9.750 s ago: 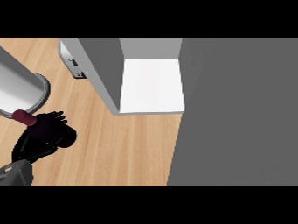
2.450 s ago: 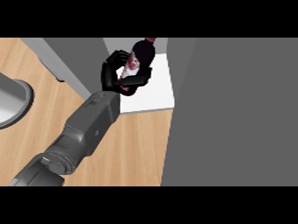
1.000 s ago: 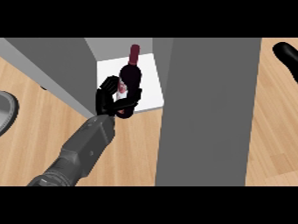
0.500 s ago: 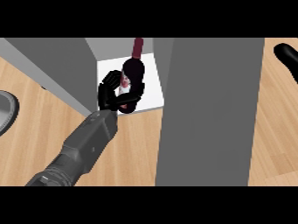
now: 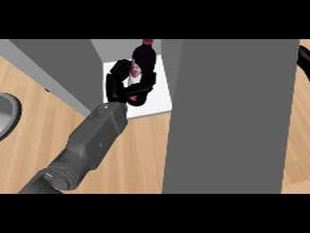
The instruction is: Pick up the wine, place it into the cabinet and close the cabinet
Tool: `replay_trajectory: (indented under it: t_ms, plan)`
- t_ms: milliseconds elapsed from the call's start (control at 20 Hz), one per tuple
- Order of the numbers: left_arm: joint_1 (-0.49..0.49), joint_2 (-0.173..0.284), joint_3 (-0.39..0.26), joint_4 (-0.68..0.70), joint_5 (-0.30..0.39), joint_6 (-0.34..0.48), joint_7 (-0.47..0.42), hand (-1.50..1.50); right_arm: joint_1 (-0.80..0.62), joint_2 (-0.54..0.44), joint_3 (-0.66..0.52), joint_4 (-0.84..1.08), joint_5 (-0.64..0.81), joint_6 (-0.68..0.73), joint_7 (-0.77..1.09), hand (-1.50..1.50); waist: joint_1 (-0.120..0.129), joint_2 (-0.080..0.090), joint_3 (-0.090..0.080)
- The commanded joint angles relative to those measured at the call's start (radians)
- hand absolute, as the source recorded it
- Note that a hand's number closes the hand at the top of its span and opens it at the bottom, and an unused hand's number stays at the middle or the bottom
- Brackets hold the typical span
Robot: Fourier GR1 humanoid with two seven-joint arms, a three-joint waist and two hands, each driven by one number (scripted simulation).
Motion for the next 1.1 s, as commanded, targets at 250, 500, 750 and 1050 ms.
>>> replay_trajectory:
  t_ms: [250, 500, 750, 1050]
  plan:
    - [-0.085, 0.0, -0.004, 0.032, 0.018, 0.034, 0.062, 1.5, 0.034, -0.002, -0.005, -0.026, -0.001, 0.012, -0.017, -1.5, 0.015, 0.004, 0.0]
    - [-0.111, 0.0, 0.017, 0.068, 0.033, 0.048, 0.096, 1.5, 0.049, -0.022, -0.042, -0.031, -0.04, 0.033, -0.01, -1.5, 0.013, 0.009, 0.002]
    - [-0.176, 0.017, 0.043, 0.085, 0.046, 0.062, 0.123, 1.5, 0.047, -0.012, -0.029, -0.018, -0.023, 0.034, -0.022, -1.5, 0.026, 0.014, 0.001]
    - [-0.183, 0.043, -0.077, 0.159, -0.08, 0.166, 0.092, 1.5, 0.018, -0.012, -0.045, -0.014, -0.039, 0.027, -0.02, -1.5, 0.014, 0.018, 0.003]
